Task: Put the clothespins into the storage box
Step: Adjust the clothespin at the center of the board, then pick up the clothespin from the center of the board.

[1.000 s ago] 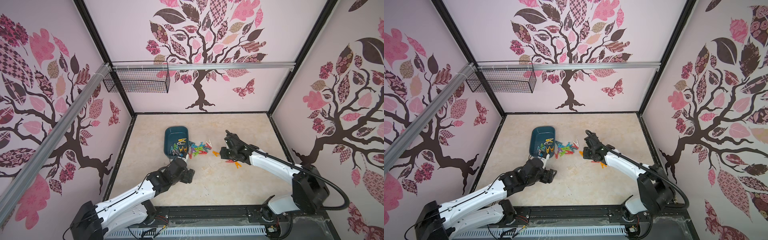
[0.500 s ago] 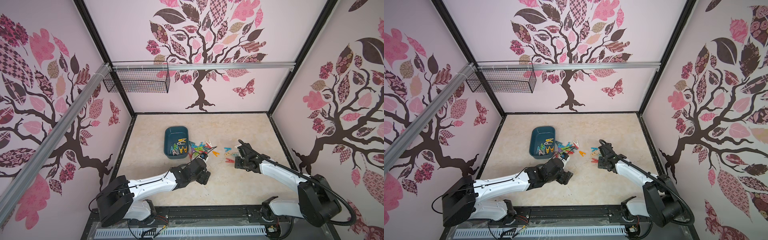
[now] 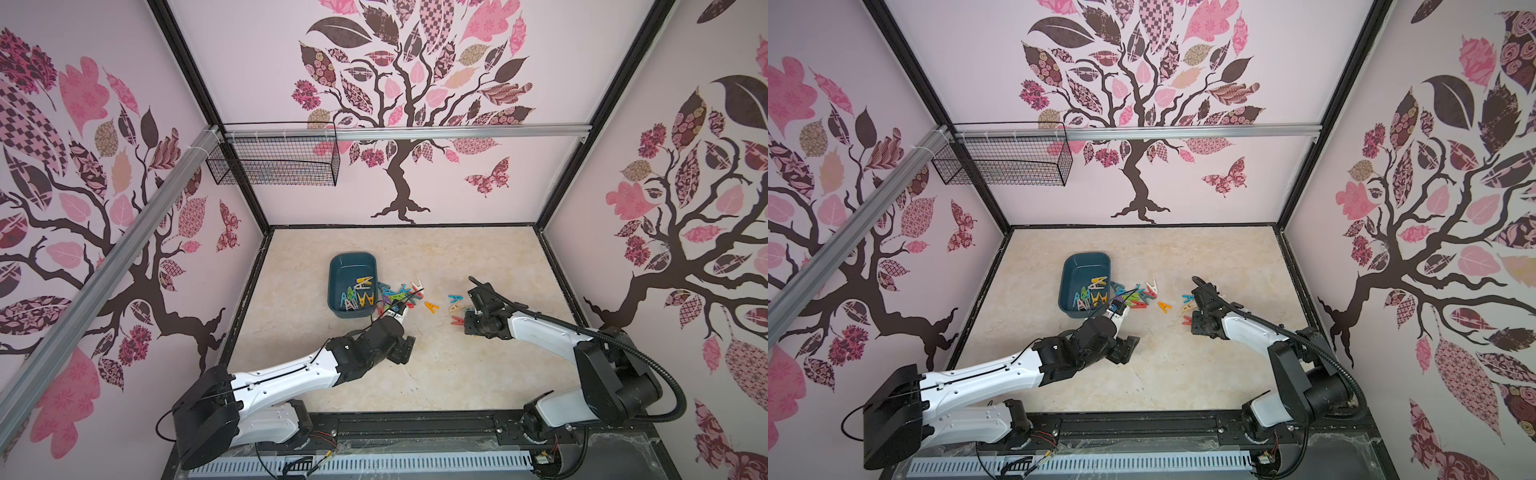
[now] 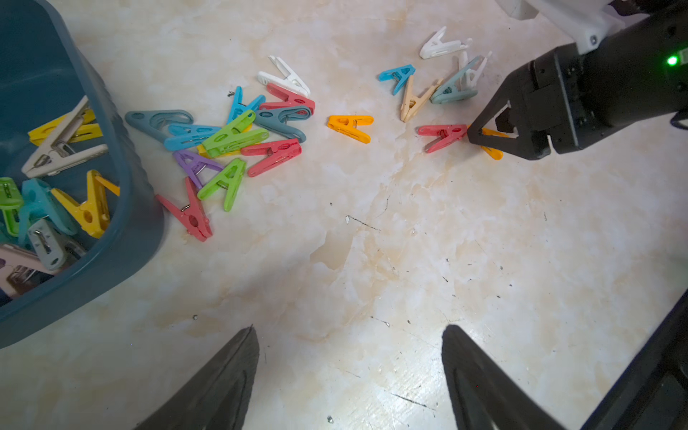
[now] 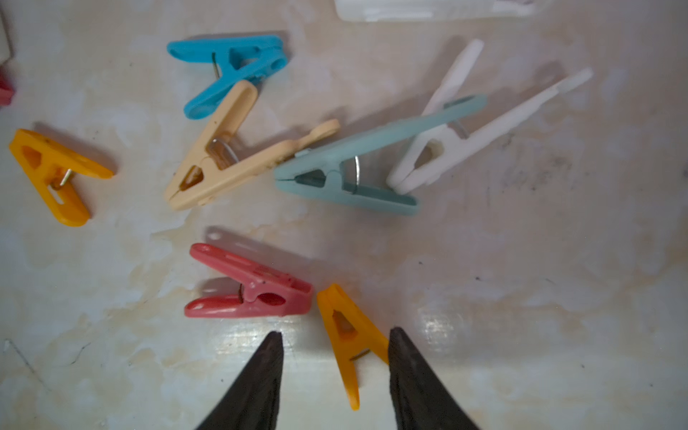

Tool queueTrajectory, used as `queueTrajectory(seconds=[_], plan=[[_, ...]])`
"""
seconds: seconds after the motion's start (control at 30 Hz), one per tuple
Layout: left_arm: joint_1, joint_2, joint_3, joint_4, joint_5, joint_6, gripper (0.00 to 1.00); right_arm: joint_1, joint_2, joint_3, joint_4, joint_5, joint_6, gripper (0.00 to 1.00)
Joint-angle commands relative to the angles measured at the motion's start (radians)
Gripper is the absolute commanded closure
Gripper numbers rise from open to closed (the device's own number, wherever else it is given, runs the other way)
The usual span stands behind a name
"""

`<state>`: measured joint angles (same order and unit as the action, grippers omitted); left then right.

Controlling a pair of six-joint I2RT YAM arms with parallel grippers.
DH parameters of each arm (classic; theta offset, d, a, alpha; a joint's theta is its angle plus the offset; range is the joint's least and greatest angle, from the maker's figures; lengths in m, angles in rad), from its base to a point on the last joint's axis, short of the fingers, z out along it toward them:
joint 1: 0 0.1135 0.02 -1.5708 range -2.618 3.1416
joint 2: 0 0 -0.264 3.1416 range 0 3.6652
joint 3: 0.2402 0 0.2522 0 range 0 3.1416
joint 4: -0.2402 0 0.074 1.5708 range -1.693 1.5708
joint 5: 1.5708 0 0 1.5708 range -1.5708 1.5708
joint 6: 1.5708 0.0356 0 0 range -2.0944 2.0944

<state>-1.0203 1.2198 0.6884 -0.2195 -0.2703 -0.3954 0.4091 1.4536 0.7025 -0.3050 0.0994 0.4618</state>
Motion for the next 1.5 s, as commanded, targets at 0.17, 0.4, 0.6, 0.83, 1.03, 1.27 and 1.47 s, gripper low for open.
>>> queueTrajectory(seconds=[0.17,0.4,0.6,0.83,1.03,1.27,1.47], plan=[[-0.002,-0.019,-0.039,0.011,-0.127,-0.046,0.19,0.117,-0.035,-0.028,-0.039,-0.029,0.079,0.54],[0.028,-0.086,-0.069,-0.001,-0.177,-0.072,0.18,0.16,-0.102,-0.017,-0.079,-0.062,0.118,0.54],[0.043,-0.141,-0.115,0.005,-0.17,-0.095,0.18,-0.017,-0.174,-0.04,-0.127,-0.115,0.052,0.54],[0.043,-0.14,-0.11,-0.001,-0.132,-0.082,0.18,-0.048,-0.202,-0.065,-0.098,-0.106,0.047,0.62],[0.043,-0.14,-0.119,0.005,-0.088,-0.1,0.18,-0.046,-0.142,-0.073,-0.045,-0.142,0.073,0.65],[0.043,-0.147,-0.129,-0.011,-0.068,-0.091,0.18,-0.046,-0.097,-0.079,0.006,-0.165,0.097,0.6],[0.042,-0.133,-0.132,0.004,-0.066,-0.095,0.18,-0.046,-0.038,-0.059,0.067,-0.196,0.131,0.59]])
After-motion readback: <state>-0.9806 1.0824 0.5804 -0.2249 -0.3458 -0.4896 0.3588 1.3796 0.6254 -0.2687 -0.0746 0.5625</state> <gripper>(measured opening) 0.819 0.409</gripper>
